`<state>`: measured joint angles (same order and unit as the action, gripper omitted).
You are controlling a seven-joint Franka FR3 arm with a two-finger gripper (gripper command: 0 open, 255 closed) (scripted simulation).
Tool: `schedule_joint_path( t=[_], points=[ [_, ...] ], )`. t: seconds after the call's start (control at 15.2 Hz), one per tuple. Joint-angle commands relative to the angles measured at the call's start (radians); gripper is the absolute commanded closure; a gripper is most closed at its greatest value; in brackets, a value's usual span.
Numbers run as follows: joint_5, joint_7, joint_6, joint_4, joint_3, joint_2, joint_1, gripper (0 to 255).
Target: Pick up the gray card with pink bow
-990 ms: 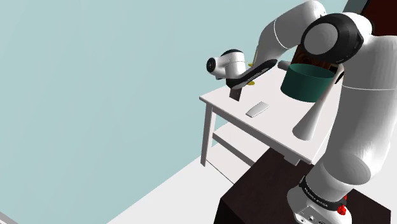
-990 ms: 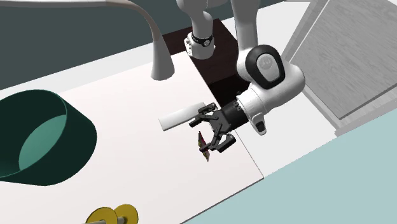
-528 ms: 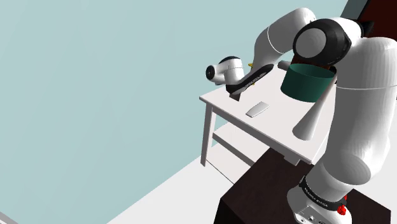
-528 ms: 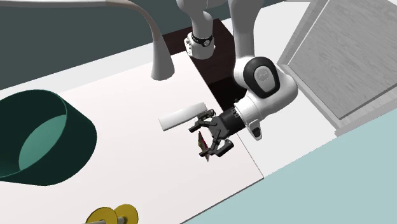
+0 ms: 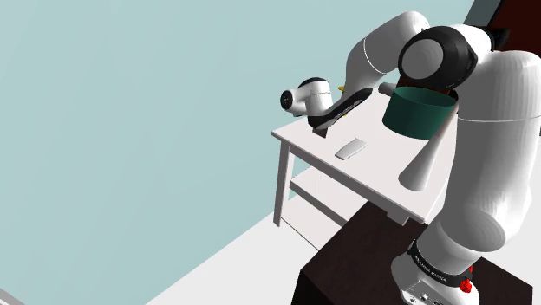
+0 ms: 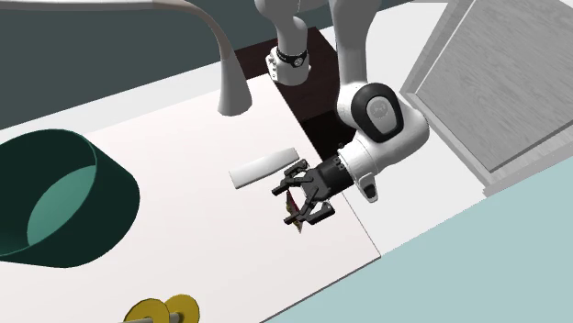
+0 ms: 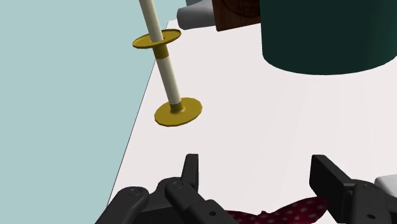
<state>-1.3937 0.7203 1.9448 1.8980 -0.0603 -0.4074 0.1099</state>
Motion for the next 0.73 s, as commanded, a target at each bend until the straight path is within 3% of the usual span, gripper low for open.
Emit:
schedule_joint_path(
  t=[0.0,0.66],
  points=[
    [0.001,0.0,0.001,0.001,0.001,-0.001,0.0,255],
    [0.024,0.076,-0.016,-0.008,0.003,0.063,0.002,255]
  ],
)
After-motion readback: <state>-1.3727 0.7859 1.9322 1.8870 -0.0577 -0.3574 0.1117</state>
